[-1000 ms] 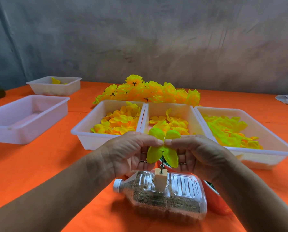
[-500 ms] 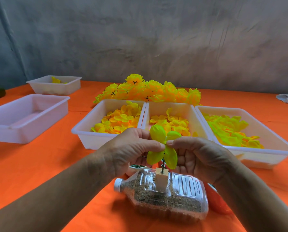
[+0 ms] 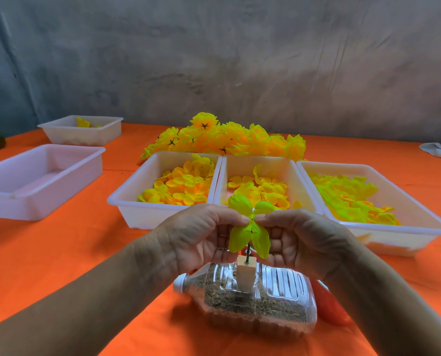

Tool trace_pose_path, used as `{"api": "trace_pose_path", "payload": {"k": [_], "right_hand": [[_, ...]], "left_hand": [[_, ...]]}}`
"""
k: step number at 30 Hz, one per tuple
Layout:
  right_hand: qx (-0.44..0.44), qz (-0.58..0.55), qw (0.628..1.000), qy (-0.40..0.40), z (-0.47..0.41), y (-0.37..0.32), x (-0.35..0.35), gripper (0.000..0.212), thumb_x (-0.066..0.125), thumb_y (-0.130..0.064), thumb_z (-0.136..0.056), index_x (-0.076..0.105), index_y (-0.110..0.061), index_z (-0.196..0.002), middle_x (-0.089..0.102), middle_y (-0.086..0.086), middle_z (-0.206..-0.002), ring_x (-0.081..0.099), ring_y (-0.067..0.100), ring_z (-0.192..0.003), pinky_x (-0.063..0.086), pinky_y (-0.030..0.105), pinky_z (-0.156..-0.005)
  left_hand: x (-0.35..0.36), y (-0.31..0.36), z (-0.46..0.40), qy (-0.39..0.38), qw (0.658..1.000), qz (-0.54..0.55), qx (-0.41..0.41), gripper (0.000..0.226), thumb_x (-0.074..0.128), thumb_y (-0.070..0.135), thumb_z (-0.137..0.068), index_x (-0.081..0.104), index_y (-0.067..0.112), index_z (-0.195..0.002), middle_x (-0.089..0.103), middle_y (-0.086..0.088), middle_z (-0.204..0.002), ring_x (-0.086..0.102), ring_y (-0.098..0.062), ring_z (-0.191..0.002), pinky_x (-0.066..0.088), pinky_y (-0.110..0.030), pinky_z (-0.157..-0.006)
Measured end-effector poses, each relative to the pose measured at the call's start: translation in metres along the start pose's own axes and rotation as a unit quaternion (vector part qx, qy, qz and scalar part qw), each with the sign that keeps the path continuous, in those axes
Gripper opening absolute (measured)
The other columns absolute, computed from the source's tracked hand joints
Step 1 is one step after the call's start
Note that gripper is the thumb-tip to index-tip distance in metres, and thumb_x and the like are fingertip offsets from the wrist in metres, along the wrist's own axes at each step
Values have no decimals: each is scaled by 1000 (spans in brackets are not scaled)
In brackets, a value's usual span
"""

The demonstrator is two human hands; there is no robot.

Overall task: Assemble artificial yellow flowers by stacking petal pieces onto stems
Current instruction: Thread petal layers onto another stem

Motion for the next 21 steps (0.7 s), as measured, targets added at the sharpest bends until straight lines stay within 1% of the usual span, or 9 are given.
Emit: {"api": "trace_pose_path", "payload": {"k": [2, 4, 5, 7, 10, 13, 15, 18, 21], "right_hand": [[3, -8, 1000, 1, 0, 0, 1, 21, 63, -13, -57, 63, -7, -77, 69, 11, -66, 63, 16, -45, 53, 26, -48], [5, -13, 1000, 5, -1, 0, 2, 11, 60, -8, -66, 60, -7, -77, 68, 12, -63, 61, 16, -42, 53, 25, -46], [6, -15, 1000, 12, -1, 0, 2, 4, 58, -7, -74, 59, -7, -77, 67, 12, -63, 60, 17, -41, 52, 26, -46], [5, -12, 1000, 24, -2, 0, 1, 8, 53, -7, -82, 58, -7, -76, 66, 12, -62, 60, 17, -41, 53, 27, -47], [0, 1, 999, 36, -3, -1, 0, 10, 53, -7, -83, 58, -7, -74, 66, 12, -62, 60, 17, -42, 53, 26, -47], [0, 10, 999, 44, -4, -2, 0, 12, 53, -7, -82, 59, -7, -72, 65, 12, -60, 59, 16, -41, 53, 26, -47], [2, 16, 999, 49, -5, -3, 0, 12, 53, -8, -82, 59, -7, -71, 65, 11, -59, 59, 16, -40, 52, 25, -46], [3, 33, 998, 55, -5, -3, 3, 12, 52, -9, -81, 59, -6, -71, 65, 10, -56, 57, 15, -37, 50, 22, -40], [-11, 56, 996, 67, -5, -5, 5, 11, 51, -10, -79, 59, -5, -71, 65, 11, -56, 55, 16, -36, 47, 20, -40]], "left_hand": [[2, 1, 1, -3, 1000, 9, -10, 4, 65, 14, -58, 66, 12, -56, 62, -4, -57, 55, -12, -47, 46, -20, -45], [2, 1, 0, 1, 1000, 15, -16, 7, 63, 16, -53, 62, 12, -59, 61, -5, -57, 54, -14, -46, 45, -21, -46], [3, 1, 0, 2, 1000, 14, -19, 7, 63, 15, -55, 60, 12, -61, 60, -5, -56, 53, -14, -45, 45, -21, -47], [4, 0, -2, 4, 1000, 10, -21, 4, 61, 12, -66, 58, 12, -63, 59, -4, -55, 53, -13, -43, 44, -20, -46], [2, -1, -5, 18, 1000, 17, -18, 12, 58, 13, -80, 58, 13, -68, 58, -3, -55, 52, -12, -42, 44, -18, -43], [1, -1, -6, 31, 999, 16, -13, 6, 60, 13, -81, 59, 13, -76, 59, -3, -57, 52, -11, -43, 43, -19, -41], [1, -2, -6, 29, 999, 23, -18, 4, 60, 12, -80, 59, 11, -77, 58, -3, -56, 51, -12, -42, 43, -19, -40], [2, -2, -4, 16, 999, 36, -35, 8, 56, 10, -79, 57, 10, -71, 56, -5, -51, 50, -13, -38, 43, -18, -40], [3, -1, -5, 21, 998, 26, -45, 13, 53, 9, -79, 56, 10, -66, 55, -5, -51, 49, -15, -38, 43, -17, -41]]}}
Point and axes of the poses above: each hand's wrist, its own z-axis away from the middle knuckle, its own x-axis out of the palm, y = z × x, the point moved 6 cm from there along -z, towards the middle knuckle
